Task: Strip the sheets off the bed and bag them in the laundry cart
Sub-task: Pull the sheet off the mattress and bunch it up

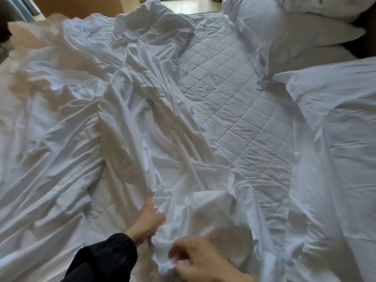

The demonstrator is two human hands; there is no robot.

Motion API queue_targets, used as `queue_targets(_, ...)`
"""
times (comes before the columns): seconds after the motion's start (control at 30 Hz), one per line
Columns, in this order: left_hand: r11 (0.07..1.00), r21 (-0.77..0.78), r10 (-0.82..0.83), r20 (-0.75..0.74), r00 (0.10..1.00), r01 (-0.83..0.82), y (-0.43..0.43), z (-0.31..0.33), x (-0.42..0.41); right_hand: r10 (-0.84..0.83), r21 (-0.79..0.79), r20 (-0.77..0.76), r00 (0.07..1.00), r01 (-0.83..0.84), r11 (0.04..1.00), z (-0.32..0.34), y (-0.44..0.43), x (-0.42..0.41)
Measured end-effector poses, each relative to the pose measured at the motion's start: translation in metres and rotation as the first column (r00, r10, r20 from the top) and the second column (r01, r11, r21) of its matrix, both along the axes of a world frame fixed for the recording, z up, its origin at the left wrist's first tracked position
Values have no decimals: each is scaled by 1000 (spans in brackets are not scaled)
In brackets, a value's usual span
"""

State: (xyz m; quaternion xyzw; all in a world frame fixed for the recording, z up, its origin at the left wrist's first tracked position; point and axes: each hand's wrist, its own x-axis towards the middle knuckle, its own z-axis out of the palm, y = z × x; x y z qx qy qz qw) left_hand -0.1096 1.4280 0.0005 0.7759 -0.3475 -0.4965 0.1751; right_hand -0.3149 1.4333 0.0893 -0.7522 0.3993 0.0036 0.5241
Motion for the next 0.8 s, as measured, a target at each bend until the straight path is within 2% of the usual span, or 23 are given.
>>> queue_targets(0.07, 1000, -7, 5, -15, 1000, -6, 23, -3, 17, -288, -188, 141, 947, 311, 932, 10, -19, -2)
queue_targets(0.1, 999, -25, 26, -7, 1000, -26, 33, 8, 20, -400, -360, 171, 900, 435, 825, 7, -31, -3)
queue_targets(0.13, 999, -32, 43, 21, 999, -42, 44, 15, 24, -493, -532, 116, 862, 473, 702, 5, -46, -2)
queue_targets(0.17, 998, -45, 56, 51, 997, -54, 55, 26, 25, -545, -637, -11, 838, 414, 650, -1, -63, -3)
queue_targets(0.2, 996, -42, 86, 87, 993, -82, 66, 32, 28, -536, -608, -224, 814, 313, 729, -7, -76, -5)
queue_targets(0.23, 993, -47, 109, 108, 988, -105, 77, 38, 30, -455, -486, -403, 794, 235, 842, -15, -86, -8)
queue_targets(0.27, 993, -34, 120, 128, 984, -116, 88, 42, 33, -331, -325, -497, 802, 181, 928, -28, -90, -11)
queue_targets(0.3, 994, -12, 113, 153, 982, -112, 101, 44, 38, -223, -168, -489, 843, 160, 973, -40, -89, -12)
queue_targets(0.33, 994, 5, 108, 178, 978, -111, 114, 46, 45, -155, -57, -404, 901, 145, 988, -48, -81, -11)
queue_targets(0.37, 993, 10, 115, 205, 972, -120, 125, 46, 55, -111, -27, -313, 943, 109, 994, -53, -68, -6)
queue_targets(0.4, 991, 35, 117, 237, 964, -129, 136, 47, 64, -69, -42, -241, 968, 61, 997, -54, -52, 0)
queue_targets(0.5, 973, 146, 135, 282, 950, -182, 156, 44, 88, 81, -86, -185, 979, -98, 991, -53, -5, 24)
queue_targets(0.57, 944, 137, 242, 332, 912, -300, 162, 35, 103, 108, -101, -89, 990, -117, 988, -51, 23, 41)
queue_targets(0.63, 896, 95, 380, 345, 859, -434, 166, 30, 112, 18, -68, 114, 993, -10, 998, -52, 47, 57)
queue_targets(0.7, 891, 79, 402, 321, 857, -448, 170, 32, 111, -129, 25, 250, 960, 127, 992, -48, 66, 74)
queue_targets(0.77, 958, 58, 237, 391, 889, -281, 176, 33, 103, -246, 146, 293, 924, 211, 967, -42, 84, 88)
queue_targets(0.8, 987, -41, 156, 452, 879, -154, 179, 38, 99, -274, 179, 299, 914, 228, 957, -39, 93, 94)
